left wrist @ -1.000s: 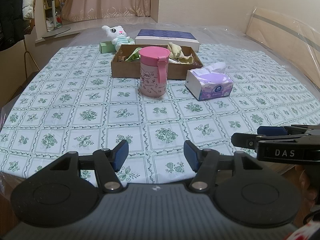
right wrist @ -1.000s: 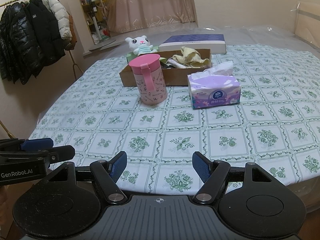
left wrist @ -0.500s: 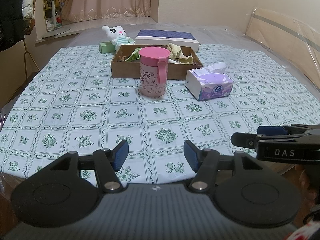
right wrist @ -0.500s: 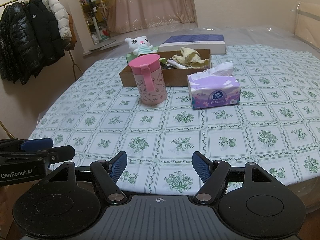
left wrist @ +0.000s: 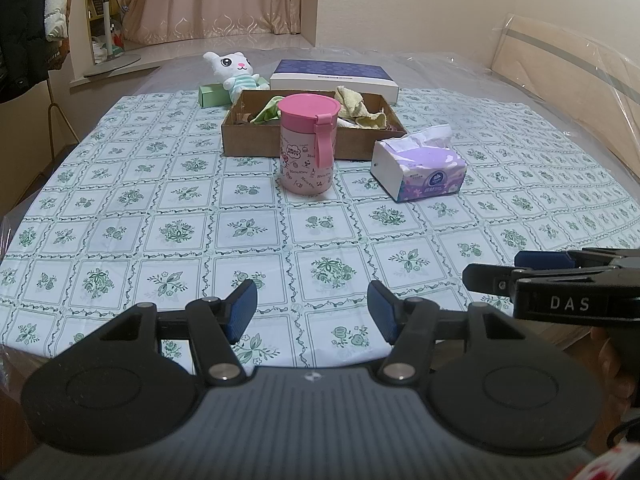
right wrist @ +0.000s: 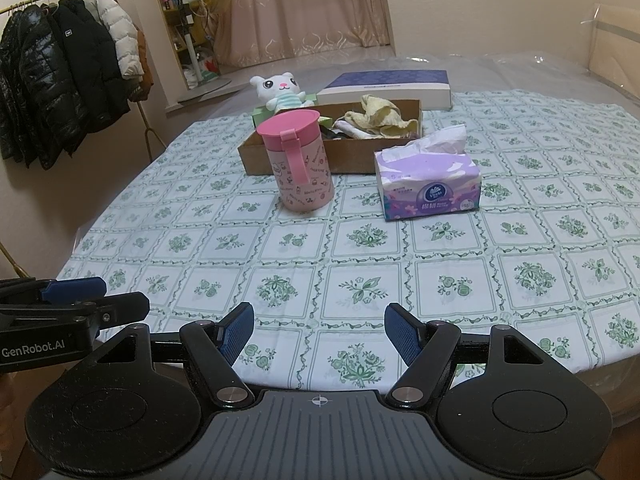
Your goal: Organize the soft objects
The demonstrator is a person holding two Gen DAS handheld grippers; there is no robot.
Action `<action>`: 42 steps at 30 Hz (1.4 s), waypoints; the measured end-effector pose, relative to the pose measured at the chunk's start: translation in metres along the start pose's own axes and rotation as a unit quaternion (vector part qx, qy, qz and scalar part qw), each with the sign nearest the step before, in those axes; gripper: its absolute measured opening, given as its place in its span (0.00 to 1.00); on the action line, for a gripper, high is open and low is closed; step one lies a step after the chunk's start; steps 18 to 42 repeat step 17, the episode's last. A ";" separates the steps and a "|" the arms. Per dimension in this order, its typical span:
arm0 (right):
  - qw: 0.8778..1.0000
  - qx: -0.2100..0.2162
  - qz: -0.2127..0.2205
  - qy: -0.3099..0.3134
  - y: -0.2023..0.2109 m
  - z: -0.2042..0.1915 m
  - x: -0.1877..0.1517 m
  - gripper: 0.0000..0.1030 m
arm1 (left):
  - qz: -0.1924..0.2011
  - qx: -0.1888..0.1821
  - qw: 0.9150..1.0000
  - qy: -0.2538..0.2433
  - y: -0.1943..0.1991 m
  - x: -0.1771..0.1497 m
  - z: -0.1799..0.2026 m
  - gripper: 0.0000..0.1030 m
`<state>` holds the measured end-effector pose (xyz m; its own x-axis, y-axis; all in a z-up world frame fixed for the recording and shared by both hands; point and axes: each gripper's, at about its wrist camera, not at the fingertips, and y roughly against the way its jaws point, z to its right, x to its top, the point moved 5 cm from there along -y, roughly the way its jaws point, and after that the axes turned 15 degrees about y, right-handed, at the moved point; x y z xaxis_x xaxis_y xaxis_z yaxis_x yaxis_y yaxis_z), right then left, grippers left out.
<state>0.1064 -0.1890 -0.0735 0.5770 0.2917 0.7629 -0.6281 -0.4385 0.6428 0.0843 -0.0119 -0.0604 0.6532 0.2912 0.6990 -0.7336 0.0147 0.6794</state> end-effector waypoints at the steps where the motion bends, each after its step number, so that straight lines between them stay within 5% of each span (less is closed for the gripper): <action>1: 1.000 0.000 0.000 0.000 0.000 0.000 0.000 0.70 | 0.000 0.000 1.000 -0.001 0.000 0.001 0.000 0.57; 42: 1.000 0.000 -0.001 -0.002 -0.001 0.004 0.004 0.70 | -0.003 0.000 1.000 0.003 -0.008 0.003 0.001 0.59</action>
